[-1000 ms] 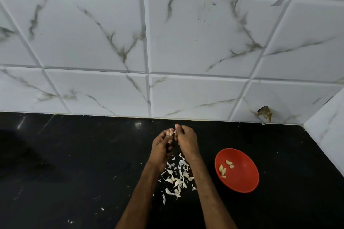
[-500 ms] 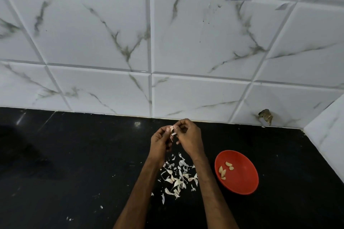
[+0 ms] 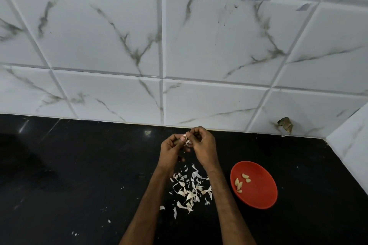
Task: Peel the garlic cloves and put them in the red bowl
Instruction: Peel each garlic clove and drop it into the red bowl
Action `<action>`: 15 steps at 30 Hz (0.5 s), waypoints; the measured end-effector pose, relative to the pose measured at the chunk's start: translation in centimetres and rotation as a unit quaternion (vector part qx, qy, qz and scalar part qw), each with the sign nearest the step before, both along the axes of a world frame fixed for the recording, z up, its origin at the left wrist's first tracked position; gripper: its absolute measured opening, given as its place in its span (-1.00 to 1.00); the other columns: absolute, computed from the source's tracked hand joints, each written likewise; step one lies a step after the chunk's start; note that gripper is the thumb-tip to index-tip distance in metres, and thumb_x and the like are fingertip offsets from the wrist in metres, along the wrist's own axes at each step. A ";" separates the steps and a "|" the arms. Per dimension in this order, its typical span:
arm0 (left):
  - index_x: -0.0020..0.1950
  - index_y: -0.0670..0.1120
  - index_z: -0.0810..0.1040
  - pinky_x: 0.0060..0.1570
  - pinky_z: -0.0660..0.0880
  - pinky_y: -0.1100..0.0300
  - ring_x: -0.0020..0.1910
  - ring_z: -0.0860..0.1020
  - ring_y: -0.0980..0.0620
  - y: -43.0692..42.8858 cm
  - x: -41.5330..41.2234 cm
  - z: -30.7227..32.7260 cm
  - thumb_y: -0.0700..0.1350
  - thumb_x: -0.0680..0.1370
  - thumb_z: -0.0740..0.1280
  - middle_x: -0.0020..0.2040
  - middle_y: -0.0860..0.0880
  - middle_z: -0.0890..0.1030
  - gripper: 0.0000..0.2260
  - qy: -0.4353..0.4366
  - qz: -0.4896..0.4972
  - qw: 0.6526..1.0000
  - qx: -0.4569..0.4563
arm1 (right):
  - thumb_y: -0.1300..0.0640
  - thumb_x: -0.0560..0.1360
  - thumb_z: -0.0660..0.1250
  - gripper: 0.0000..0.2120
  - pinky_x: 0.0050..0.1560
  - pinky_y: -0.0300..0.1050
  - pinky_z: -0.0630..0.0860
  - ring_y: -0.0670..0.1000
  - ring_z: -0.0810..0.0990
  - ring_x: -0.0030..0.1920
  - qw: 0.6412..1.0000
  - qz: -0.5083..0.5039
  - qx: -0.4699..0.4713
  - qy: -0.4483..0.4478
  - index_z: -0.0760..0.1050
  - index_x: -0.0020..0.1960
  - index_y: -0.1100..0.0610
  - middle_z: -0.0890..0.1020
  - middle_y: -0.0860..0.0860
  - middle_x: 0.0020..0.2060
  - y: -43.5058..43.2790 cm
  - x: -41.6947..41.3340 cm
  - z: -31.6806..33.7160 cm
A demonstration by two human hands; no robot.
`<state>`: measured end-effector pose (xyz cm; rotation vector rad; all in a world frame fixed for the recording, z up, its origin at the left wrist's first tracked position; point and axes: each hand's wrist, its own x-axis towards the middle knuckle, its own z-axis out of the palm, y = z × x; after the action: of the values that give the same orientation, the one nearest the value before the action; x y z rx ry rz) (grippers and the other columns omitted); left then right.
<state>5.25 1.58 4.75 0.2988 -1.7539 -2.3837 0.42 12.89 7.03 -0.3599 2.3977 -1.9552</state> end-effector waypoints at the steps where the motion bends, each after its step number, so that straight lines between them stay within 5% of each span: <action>1: -0.01 -0.15 0.58 -0.44 0.43 0.24 -0.24 0.58 0.08 0.1 0.0 0.0 -0.16 0.66 0.28 -0.18 -0.09 0.63 -0.88 0.001 -0.005 1.000 -0.004 | 0.18 0.60 0.38 -0.96 -0.08 -0.03 0.66 0.05 0.66 -0.15 1.000 0.006 0.012 -0.001 0.55 -0.03 0.12 0.64 0.02 -0.14 0.0 0.0 -0.1; 7: -0.10 -0.10 0.54 -0.45 0.28 0.26 -0.38 0.36 0.13 1.1 -0.1 0.0 -0.17 0.67 0.26 -0.29 -0.04 0.48 -0.83 -0.015 -0.016 1.000 -0.014 | 0.22 0.65 0.24 -0.92 -0.10 -0.12 0.50 -0.06 0.52 -0.11 0.996 0.000 0.081 0.038 0.44 -0.02 0.11 0.52 0.00 -0.10 -0.1 -0.4 -1.2; 15: -0.03 -0.15 0.55 -0.40 0.44 0.18 -0.32 0.54 0.07 2.1 -0.3 0.6 -0.19 0.67 0.26 -0.21 -0.07 0.61 -0.88 -0.039 -0.002 0.998 0.050 | 0.32 0.61 0.21 -0.86 -0.17 -0.35 0.45 -0.14 0.49 -0.10 0.981 -0.016 0.115 0.153 0.39 -0.01 0.09 0.48 -0.06 -0.10 0.1 0.0 -1.2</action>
<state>4.91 3.63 5.37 0.4069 -1.6705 -2.5008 0.44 12.95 5.82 -0.6591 2.7952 -1.7150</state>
